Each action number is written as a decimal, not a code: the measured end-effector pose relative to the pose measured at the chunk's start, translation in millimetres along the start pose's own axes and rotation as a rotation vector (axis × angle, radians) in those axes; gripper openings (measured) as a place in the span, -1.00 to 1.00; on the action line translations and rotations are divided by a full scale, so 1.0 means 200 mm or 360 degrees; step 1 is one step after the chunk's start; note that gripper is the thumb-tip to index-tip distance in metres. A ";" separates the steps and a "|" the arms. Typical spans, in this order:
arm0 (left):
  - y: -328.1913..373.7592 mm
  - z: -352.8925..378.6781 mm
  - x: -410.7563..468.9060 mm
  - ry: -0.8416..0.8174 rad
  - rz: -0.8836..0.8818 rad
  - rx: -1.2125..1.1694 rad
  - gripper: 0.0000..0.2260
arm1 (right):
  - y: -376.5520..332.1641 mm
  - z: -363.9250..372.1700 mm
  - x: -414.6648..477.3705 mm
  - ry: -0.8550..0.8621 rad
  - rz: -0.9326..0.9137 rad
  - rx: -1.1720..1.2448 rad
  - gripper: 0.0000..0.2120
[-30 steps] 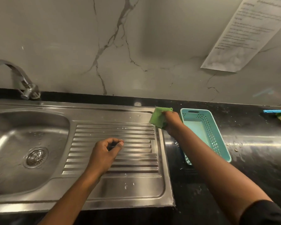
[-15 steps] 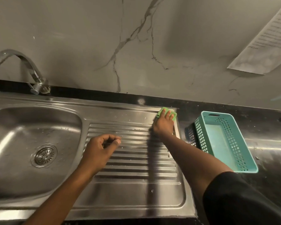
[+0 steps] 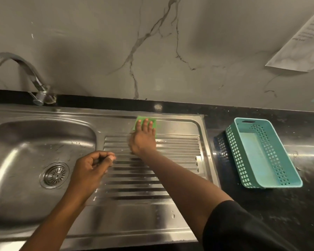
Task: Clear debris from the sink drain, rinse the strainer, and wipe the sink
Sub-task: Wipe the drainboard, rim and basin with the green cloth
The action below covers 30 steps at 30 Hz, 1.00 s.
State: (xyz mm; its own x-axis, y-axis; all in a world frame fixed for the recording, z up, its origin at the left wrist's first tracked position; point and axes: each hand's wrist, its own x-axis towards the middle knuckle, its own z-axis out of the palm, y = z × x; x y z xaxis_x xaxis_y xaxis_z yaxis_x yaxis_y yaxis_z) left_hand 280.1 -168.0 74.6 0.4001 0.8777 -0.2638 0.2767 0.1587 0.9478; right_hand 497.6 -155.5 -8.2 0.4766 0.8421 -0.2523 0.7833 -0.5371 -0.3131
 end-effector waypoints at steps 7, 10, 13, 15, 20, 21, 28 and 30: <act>0.03 0.04 0.03 0.0021 -0.0026 -0.0033 -0.92 | 0.09 -0.05 -0.05 -0.0172 -0.0764 -0.0162 -0.41; 0.02 0.07 0.03 -0.0006 -0.0044 -0.0039 -0.92 | 0.27 -0.12 -0.07 -0.0198 -0.0861 -0.0324 -0.37; 0.02 0.09 0.04 -0.0033 -0.0050 -0.0035 -0.92 | 0.45 -0.18 -0.11 -0.0142 -0.0798 -0.0345 -0.40; 0.02 0.09 0.04 -0.0059 -0.0044 -0.0013 -0.91 | 0.57 -0.21 -0.14 -0.0113 -0.0713 -0.0319 -0.42; 0.01 0.07 0.04 -0.0070 -0.0038 0.0014 -0.91 | 0.86 -0.31 -0.24 -0.0008 -0.0328 -0.0306 -0.43; 0.01 0.06 0.05 -0.0060 -0.0041 0.0004 -0.92 | 0.91 -0.33 -0.27 0.0012 -0.0232 -0.0296 -0.43; -0.05 -0.06 0.05 -0.0006 -0.0079 -0.0103 -0.92 | 0.73 -0.19 -0.43 0.0290 0.0393 0.0051 -0.45; -0.06 -0.07 0.05 -0.0007 -0.0074 -0.0105 -0.91 | 0.58 -0.12 -0.43 0.0360 0.0468 0.0120 -0.44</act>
State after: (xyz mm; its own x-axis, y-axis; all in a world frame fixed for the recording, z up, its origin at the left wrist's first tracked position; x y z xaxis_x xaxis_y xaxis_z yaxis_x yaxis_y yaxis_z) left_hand 268.3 -153.9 63.6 0.3922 0.8665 -0.3088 0.2369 0.2292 0.9441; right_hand 557.6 -289.5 -0.5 0.7595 0.6363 -0.1352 0.5724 -0.7524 -0.3258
